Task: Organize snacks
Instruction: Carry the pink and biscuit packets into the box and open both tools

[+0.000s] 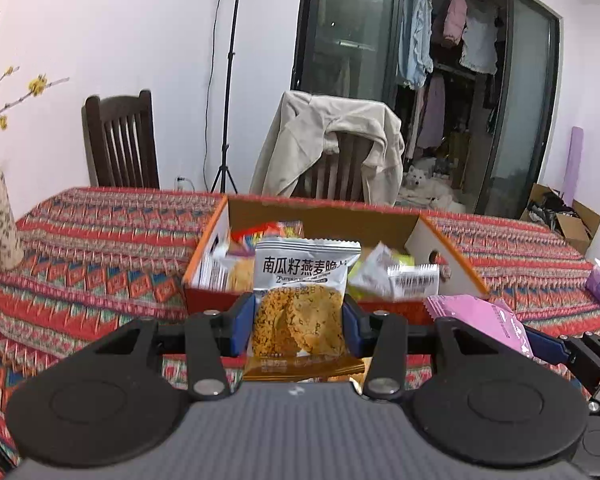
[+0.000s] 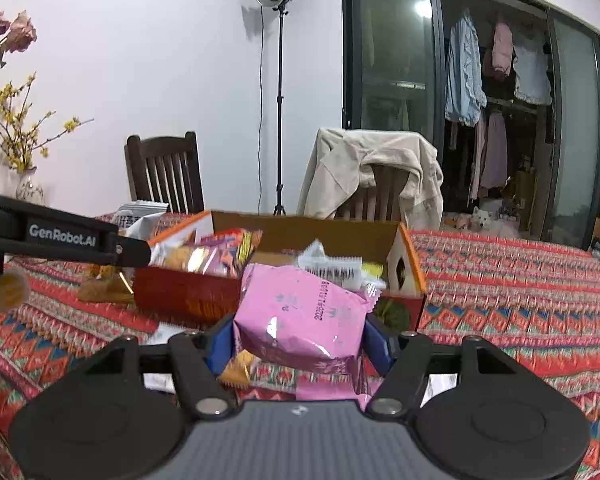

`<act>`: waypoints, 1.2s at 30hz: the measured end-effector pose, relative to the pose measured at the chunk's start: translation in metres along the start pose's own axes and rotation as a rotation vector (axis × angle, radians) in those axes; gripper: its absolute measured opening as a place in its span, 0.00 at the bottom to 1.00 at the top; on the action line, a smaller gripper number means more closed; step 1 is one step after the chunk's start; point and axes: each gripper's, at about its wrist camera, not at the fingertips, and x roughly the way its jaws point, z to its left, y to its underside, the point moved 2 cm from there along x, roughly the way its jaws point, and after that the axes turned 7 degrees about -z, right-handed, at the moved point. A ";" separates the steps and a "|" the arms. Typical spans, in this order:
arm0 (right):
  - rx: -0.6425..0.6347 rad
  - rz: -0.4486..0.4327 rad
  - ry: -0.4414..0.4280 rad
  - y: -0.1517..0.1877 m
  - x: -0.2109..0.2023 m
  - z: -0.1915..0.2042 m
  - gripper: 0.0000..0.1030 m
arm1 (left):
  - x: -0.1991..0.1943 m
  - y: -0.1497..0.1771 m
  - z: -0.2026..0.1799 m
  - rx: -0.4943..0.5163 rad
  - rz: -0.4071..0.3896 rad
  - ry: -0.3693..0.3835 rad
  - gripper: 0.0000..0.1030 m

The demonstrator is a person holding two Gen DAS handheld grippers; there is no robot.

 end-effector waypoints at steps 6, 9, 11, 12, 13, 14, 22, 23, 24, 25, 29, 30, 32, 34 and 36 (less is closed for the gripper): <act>-0.018 -0.036 0.036 -0.029 0.012 0.003 0.63 | 0.012 -0.027 -0.005 -0.025 -0.039 0.002 0.45; -0.015 -0.049 0.057 -0.041 0.026 0.003 0.63 | 0.021 -0.038 -0.008 -0.057 -0.056 0.007 0.45; -0.002 -0.056 0.066 -0.048 0.037 0.002 0.63 | 0.029 -0.045 -0.011 -0.072 -0.068 0.011 0.45; 0.004 -0.060 0.069 -0.052 0.043 0.001 0.63 | 0.034 -0.047 -0.011 -0.076 -0.074 0.007 0.45; 0.008 -0.065 0.074 -0.055 0.048 0.000 0.63 | 0.037 -0.048 -0.011 -0.080 -0.079 0.000 0.45; 0.011 -0.070 0.078 -0.057 0.053 -0.002 0.63 | 0.041 -0.049 -0.011 -0.089 -0.080 -0.005 0.45; 0.064 -0.068 0.104 -0.065 0.095 -0.022 0.63 | 0.089 -0.050 0.002 -0.136 -0.072 -0.045 0.45; 0.073 -0.068 0.105 -0.065 0.102 -0.024 0.63 | 0.096 -0.048 0.004 -0.133 -0.076 -0.054 0.45; 0.079 -0.068 0.107 -0.064 0.107 -0.027 0.63 | 0.102 -0.046 0.006 -0.127 -0.080 -0.061 0.45; 0.081 -0.068 0.109 -0.062 0.113 -0.029 0.63 | 0.109 -0.042 0.007 -0.116 -0.084 -0.071 0.45; 0.104 -0.076 0.095 -0.047 0.130 -0.036 0.63 | 0.124 -0.021 0.011 -0.092 -0.108 -0.081 0.45; 0.118 -0.070 0.081 -0.042 0.133 -0.038 0.63 | 0.130 -0.016 0.011 -0.069 -0.106 -0.082 0.45; 0.103 -0.037 0.062 -0.033 0.141 -0.038 0.63 | 0.135 -0.011 0.011 -0.040 -0.096 -0.098 0.45; 0.111 -0.018 0.059 -0.028 0.147 -0.040 0.63 | 0.138 -0.009 0.014 -0.053 -0.083 -0.088 0.45; 0.129 -0.005 0.052 -0.026 0.150 -0.042 0.63 | 0.138 -0.007 0.015 -0.055 -0.083 -0.082 0.45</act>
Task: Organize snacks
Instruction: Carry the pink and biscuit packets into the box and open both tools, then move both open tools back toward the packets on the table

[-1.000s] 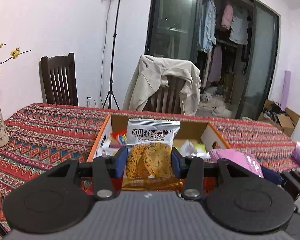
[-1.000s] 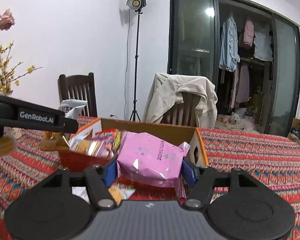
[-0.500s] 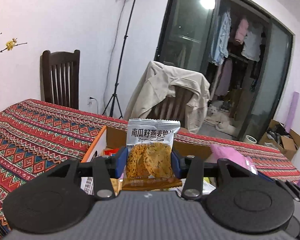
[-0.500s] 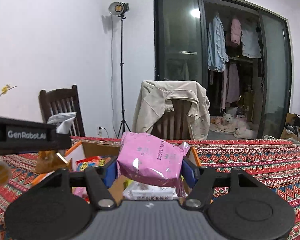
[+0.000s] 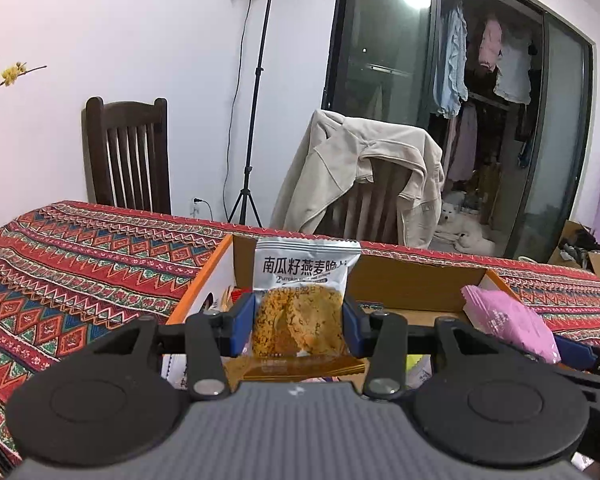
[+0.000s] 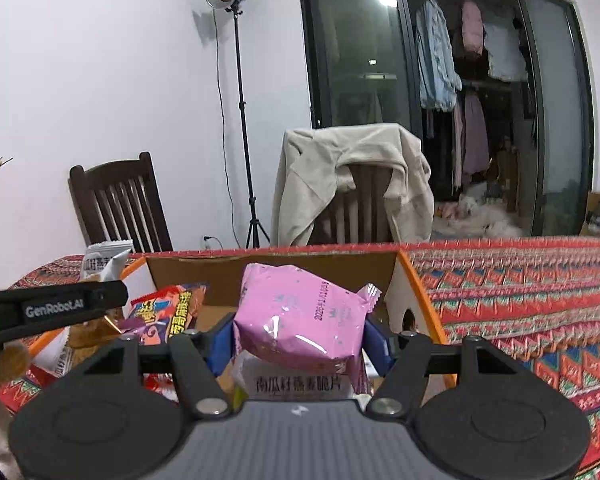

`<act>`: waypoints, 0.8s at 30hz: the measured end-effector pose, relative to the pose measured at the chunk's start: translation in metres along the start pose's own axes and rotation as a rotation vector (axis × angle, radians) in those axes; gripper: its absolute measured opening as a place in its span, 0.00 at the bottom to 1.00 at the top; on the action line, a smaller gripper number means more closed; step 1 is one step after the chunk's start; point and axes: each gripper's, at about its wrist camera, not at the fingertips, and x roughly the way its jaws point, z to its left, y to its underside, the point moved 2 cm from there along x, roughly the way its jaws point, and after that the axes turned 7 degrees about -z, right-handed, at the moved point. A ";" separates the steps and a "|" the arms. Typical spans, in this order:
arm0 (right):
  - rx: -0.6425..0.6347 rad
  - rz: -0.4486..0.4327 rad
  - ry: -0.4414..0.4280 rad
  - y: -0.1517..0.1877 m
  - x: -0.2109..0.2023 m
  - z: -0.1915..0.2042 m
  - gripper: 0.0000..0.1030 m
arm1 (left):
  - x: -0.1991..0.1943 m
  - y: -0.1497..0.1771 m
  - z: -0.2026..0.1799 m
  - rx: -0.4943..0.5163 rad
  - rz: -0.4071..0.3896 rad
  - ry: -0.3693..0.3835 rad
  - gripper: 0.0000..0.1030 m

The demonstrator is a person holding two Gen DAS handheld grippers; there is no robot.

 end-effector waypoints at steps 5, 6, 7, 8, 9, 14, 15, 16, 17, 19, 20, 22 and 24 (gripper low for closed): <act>0.002 0.016 -0.008 0.003 0.002 -0.002 0.66 | 0.002 0.006 0.000 0.014 0.009 -0.004 0.48; 0.003 0.017 -0.008 0.003 0.002 -0.002 0.71 | 0.002 0.007 0.000 0.010 0.013 -0.012 0.55; 0.006 0.015 -0.013 0.003 0.001 -0.002 0.71 | 0.002 0.006 0.001 0.004 0.016 -0.024 0.67; 0.010 0.011 -0.020 0.003 0.000 -0.002 0.72 | 0.002 0.006 0.003 -0.005 0.014 -0.034 0.74; 0.017 0.010 -0.026 0.003 -0.002 -0.003 0.78 | 0.001 0.006 0.006 -0.019 0.005 -0.039 0.86; 0.046 0.008 -0.028 0.003 -0.003 -0.009 1.00 | -0.001 0.003 0.013 -0.062 -0.005 -0.071 1.00; 0.050 0.011 -0.024 0.003 -0.003 -0.010 1.00 | 0.000 0.002 0.013 -0.062 0.003 -0.073 1.00; 0.051 0.012 -0.018 0.003 -0.003 -0.010 1.00 | 0.001 0.002 0.013 -0.058 0.011 -0.075 1.00; 0.052 0.012 -0.013 0.004 -0.003 -0.011 1.00 | 0.002 0.002 0.013 -0.055 0.016 -0.077 1.00; 0.054 0.015 -0.009 0.005 -0.004 -0.011 1.00 | 0.001 0.003 0.013 -0.055 0.017 -0.078 1.00; 0.052 0.015 -0.009 0.005 -0.005 -0.010 1.00 | 0.000 0.002 0.013 -0.057 0.016 -0.075 1.00; 0.044 0.013 -0.008 0.006 -0.006 -0.008 1.00 | -0.001 0.002 0.011 -0.058 0.014 -0.072 1.00; 0.041 0.011 -0.005 0.004 -0.005 -0.007 1.00 | -0.002 0.000 0.011 -0.058 0.009 -0.070 1.00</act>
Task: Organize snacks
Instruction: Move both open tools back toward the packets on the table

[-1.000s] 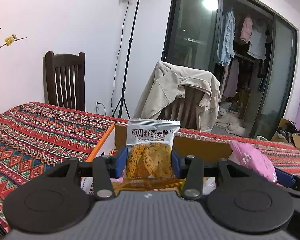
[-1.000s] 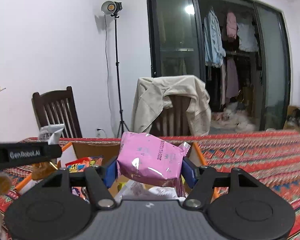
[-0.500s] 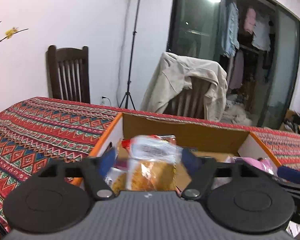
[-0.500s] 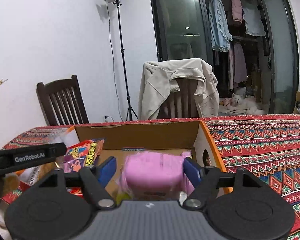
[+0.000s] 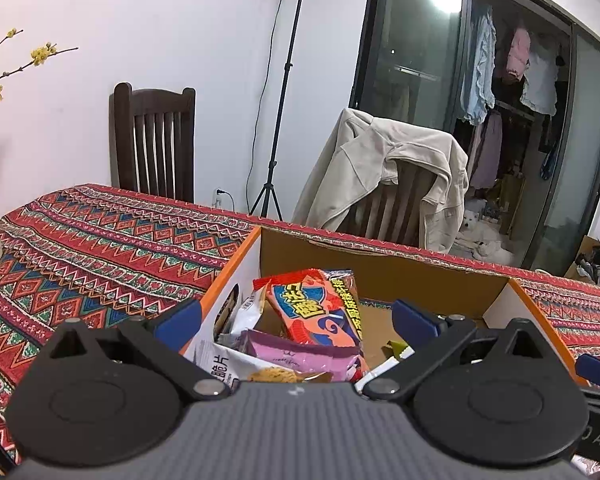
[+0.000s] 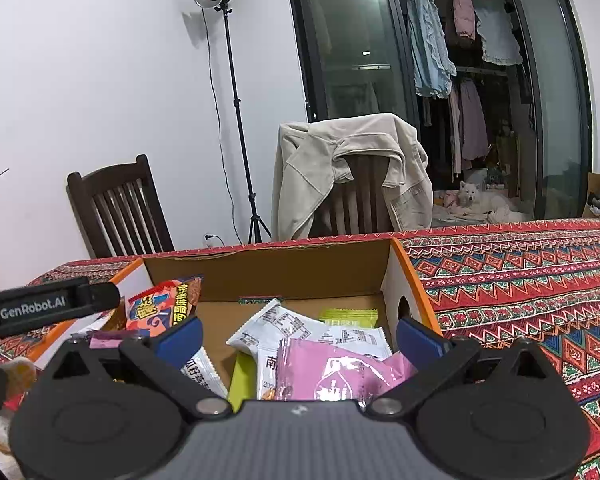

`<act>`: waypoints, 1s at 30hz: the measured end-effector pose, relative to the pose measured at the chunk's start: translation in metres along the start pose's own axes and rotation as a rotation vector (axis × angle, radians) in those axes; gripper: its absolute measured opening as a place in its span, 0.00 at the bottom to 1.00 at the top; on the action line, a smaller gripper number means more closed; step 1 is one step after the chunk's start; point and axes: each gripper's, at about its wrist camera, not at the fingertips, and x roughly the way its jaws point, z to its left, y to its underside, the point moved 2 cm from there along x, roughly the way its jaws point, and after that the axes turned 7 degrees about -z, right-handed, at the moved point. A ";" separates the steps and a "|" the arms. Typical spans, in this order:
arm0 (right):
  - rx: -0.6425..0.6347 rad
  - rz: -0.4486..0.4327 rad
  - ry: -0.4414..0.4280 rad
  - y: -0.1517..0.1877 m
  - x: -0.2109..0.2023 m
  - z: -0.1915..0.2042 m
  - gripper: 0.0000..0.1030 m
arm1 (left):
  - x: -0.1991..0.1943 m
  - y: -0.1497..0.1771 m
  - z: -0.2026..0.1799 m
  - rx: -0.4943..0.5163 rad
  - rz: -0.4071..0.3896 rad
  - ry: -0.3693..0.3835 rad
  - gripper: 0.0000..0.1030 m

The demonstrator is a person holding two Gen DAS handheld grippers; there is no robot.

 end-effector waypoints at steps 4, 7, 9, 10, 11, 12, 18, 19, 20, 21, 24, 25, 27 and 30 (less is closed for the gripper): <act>0.001 -0.001 0.016 -0.005 -0.004 0.001 1.00 | -0.003 -0.002 -0.003 -0.002 -0.002 0.009 1.00; 0.008 -0.013 0.018 -0.014 -0.015 0.002 1.00 | -0.003 -0.003 -0.004 -0.006 0.004 0.020 1.00; 0.018 -0.006 0.004 -0.017 -0.023 0.001 1.00 | -0.001 -0.004 -0.004 -0.010 0.020 0.031 1.00; 0.022 0.002 0.002 -0.017 -0.027 0.001 1.00 | -0.001 -0.004 -0.004 -0.008 0.026 0.035 1.00; 0.019 0.014 0.004 -0.016 -0.029 0.001 1.00 | -0.002 -0.006 -0.004 -0.008 0.027 0.041 1.00; 0.009 0.027 0.008 -0.014 -0.032 0.002 1.00 | -0.004 -0.007 -0.004 -0.010 0.027 0.043 1.00; -0.057 0.075 -0.007 0.000 -0.050 0.008 1.00 | -0.019 -0.020 0.009 -0.046 0.048 0.036 1.00; -0.058 0.086 -0.011 0.002 -0.053 0.008 1.00 | -0.022 -0.023 0.010 -0.042 0.048 0.035 1.00; -0.059 0.100 -0.018 0.003 -0.055 0.008 1.00 | -0.026 -0.025 0.012 -0.036 0.044 0.028 1.00; -0.060 0.109 -0.021 0.005 -0.058 0.008 1.00 | -0.031 -0.028 0.015 -0.030 0.037 0.019 1.00; -0.065 0.126 -0.030 0.008 -0.068 0.007 1.00 | -0.044 -0.033 0.025 -0.017 0.032 0.017 1.00; -0.064 0.132 -0.032 0.010 -0.071 0.006 1.00 | -0.047 -0.033 0.027 -0.011 0.033 0.014 1.00; -0.059 0.143 -0.037 0.012 -0.079 0.005 1.00 | -0.056 -0.032 0.034 -0.003 0.038 0.002 1.00; -0.046 0.166 -0.048 0.017 -0.091 0.001 1.00 | -0.067 -0.025 0.043 -0.006 0.059 -0.003 1.00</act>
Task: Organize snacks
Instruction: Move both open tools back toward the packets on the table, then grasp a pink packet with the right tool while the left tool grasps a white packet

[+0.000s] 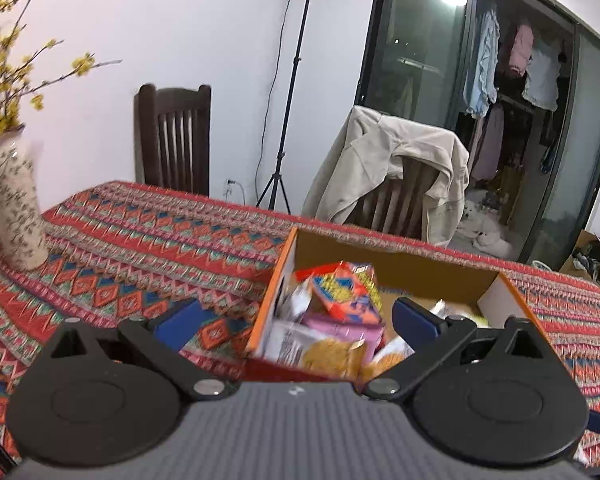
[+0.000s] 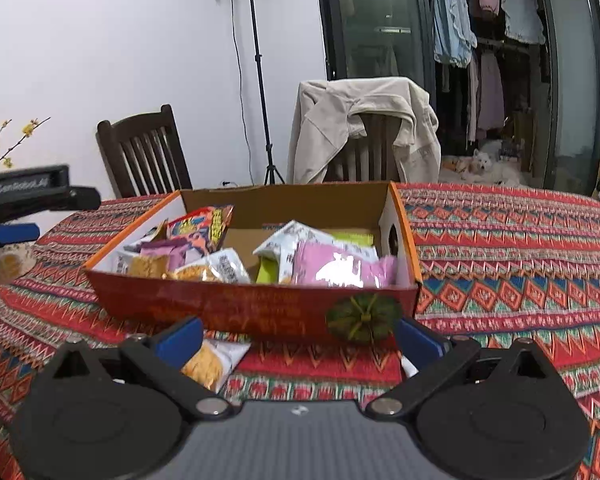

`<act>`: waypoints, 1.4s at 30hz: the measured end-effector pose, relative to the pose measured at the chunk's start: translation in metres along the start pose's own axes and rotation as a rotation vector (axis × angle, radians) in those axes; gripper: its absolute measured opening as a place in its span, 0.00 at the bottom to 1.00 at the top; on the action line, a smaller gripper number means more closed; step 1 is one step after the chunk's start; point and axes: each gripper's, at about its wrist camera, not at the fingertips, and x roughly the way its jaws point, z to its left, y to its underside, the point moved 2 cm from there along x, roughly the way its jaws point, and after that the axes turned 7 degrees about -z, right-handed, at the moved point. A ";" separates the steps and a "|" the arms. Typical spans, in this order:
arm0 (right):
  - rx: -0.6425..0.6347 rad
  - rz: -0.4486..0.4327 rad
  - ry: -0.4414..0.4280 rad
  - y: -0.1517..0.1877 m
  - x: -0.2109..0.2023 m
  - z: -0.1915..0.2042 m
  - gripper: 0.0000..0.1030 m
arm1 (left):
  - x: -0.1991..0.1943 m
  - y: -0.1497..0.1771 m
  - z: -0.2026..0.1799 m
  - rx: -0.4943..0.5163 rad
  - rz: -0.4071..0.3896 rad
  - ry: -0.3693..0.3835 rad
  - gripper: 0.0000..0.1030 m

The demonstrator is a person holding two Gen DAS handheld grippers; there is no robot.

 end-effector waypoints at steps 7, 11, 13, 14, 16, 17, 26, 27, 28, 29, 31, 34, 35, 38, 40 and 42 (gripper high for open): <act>-0.022 0.068 -0.009 0.017 -0.021 0.000 1.00 | -0.025 0.024 0.013 0.029 0.066 -0.002 1.00; -0.035 0.106 0.000 0.029 -0.026 0.001 0.97 | -0.037 0.035 0.013 0.048 0.084 0.007 1.00; -0.051 0.120 0.023 0.035 -0.026 0.002 0.94 | -0.044 0.041 0.012 0.057 0.091 0.013 1.00; -0.057 0.126 0.029 0.038 -0.025 0.002 0.92 | -0.046 0.042 0.012 0.060 0.094 0.015 1.00; -0.056 0.140 0.039 0.044 -0.023 0.002 0.89 | -0.049 0.046 0.013 0.062 0.104 0.019 1.00; -0.052 0.146 0.042 0.047 -0.022 0.003 0.86 | -0.050 0.048 0.014 0.064 0.111 0.021 1.00; -0.057 0.174 0.058 0.060 -0.009 0.013 0.80 | -0.056 0.070 0.019 0.084 0.171 0.027 1.00; -0.066 0.177 0.064 0.062 -0.007 0.014 0.80 | -0.057 0.073 0.018 0.088 0.179 0.031 1.00; -0.073 0.181 0.067 0.063 -0.006 0.016 0.77 | -0.057 0.075 0.018 0.091 0.186 0.034 1.00; -0.081 0.185 0.075 0.065 -0.005 0.016 0.67 | -0.057 0.077 0.018 0.093 0.191 0.036 1.00; -0.072 0.179 0.066 0.066 -0.006 0.016 0.60 | -0.057 0.079 0.017 0.097 0.199 0.038 1.00; -0.071 0.176 0.070 0.067 -0.008 0.015 0.59 | -0.055 0.082 0.015 0.102 0.210 0.039 1.00; -0.069 0.173 0.069 0.067 -0.009 0.015 0.59 | -0.055 0.083 0.014 0.103 0.213 0.041 1.00; -0.052 0.151 0.061 0.067 -0.014 0.014 0.59 | -0.050 0.086 0.011 0.111 0.224 0.032 1.00; -0.042 0.128 0.056 0.064 -0.017 0.013 0.59 | -0.045 0.088 0.009 0.119 0.231 0.020 1.00; -0.032 0.102 0.048 0.061 -0.021 0.013 0.59 | -0.040 0.091 0.006 0.122 0.246 0.016 1.00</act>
